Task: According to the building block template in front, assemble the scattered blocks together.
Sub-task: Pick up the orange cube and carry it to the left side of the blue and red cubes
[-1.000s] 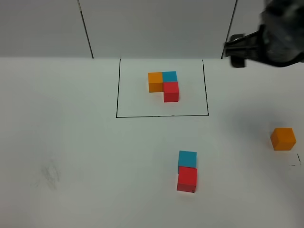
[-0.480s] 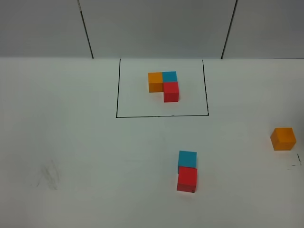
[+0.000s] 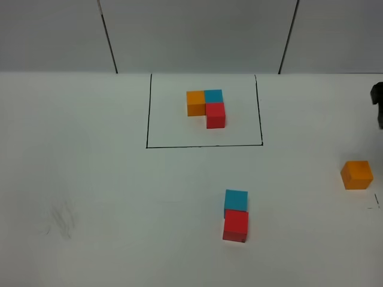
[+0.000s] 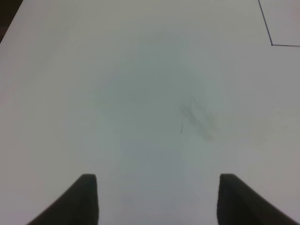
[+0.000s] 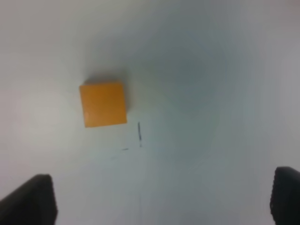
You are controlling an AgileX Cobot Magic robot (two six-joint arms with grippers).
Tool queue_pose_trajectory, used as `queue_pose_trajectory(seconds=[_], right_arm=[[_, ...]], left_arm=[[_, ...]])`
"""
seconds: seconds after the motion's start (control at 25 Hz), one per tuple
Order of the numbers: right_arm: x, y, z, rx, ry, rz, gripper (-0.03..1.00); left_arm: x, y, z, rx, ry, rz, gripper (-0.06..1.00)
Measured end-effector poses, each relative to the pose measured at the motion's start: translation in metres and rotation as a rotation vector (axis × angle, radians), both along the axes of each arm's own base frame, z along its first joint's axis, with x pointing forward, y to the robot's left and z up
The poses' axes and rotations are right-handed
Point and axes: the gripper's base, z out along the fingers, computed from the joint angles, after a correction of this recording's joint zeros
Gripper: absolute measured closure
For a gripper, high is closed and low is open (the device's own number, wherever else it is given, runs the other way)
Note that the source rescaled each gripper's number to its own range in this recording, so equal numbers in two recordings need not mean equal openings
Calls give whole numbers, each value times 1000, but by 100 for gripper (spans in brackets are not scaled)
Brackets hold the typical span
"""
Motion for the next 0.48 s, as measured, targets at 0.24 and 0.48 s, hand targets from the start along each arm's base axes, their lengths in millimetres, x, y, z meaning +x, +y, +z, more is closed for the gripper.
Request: queue_pose_trajectory(seconds=[0.24, 0.48], right_arm=[[5, 3, -41, 50, 55, 34, 8], [10, 10, -71, 121, 24, 52, 8]], left_arm=[[0, 0, 0, 0, 0, 0, 72], [0, 0, 0, 0, 0, 0, 72]])
